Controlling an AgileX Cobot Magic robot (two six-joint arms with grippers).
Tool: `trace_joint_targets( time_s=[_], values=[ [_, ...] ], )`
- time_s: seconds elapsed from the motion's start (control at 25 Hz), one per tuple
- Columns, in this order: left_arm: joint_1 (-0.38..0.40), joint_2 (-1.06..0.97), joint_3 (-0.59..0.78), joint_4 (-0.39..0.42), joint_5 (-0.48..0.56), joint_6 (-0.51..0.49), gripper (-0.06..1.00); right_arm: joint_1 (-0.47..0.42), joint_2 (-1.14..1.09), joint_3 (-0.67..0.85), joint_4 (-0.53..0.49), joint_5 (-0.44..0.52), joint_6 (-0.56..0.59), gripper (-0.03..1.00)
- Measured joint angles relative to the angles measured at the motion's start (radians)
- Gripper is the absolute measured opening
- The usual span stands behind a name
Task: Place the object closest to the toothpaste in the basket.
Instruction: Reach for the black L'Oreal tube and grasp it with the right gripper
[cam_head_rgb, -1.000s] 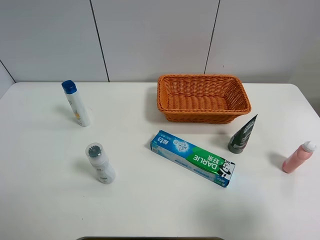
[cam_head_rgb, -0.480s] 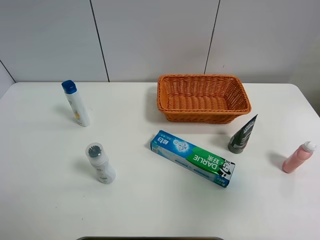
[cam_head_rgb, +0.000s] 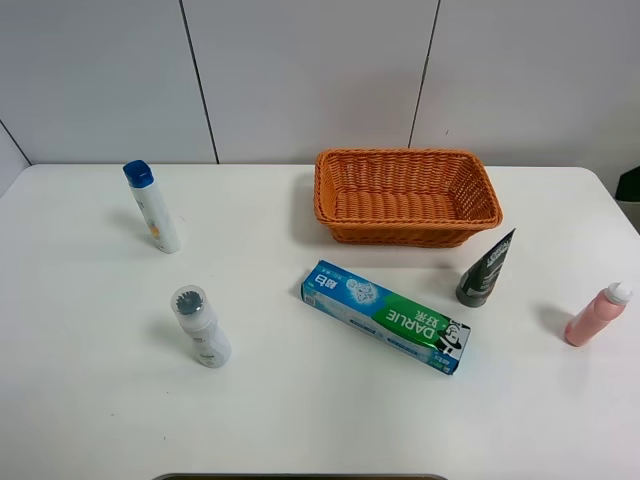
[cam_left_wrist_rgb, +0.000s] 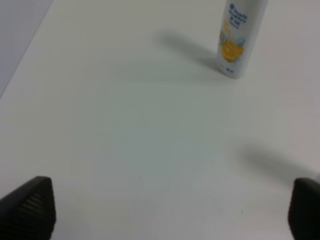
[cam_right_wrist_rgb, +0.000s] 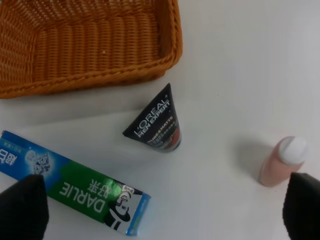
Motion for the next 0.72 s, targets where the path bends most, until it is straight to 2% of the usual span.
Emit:
trace_joint_targets(
  time_s=[0.36,0.72],
  values=[
    [0.000,0.000,0.000,0.000,0.000,0.000,0.94,0.000,0.225,-0.067,0.020,-0.128,0.154,0.97],
    [0.000,0.000,0.000,0.000,0.000,0.000,0.94,0.000,0.425,-0.095,0.030,-0.149,0.269,0.97]
  ],
)
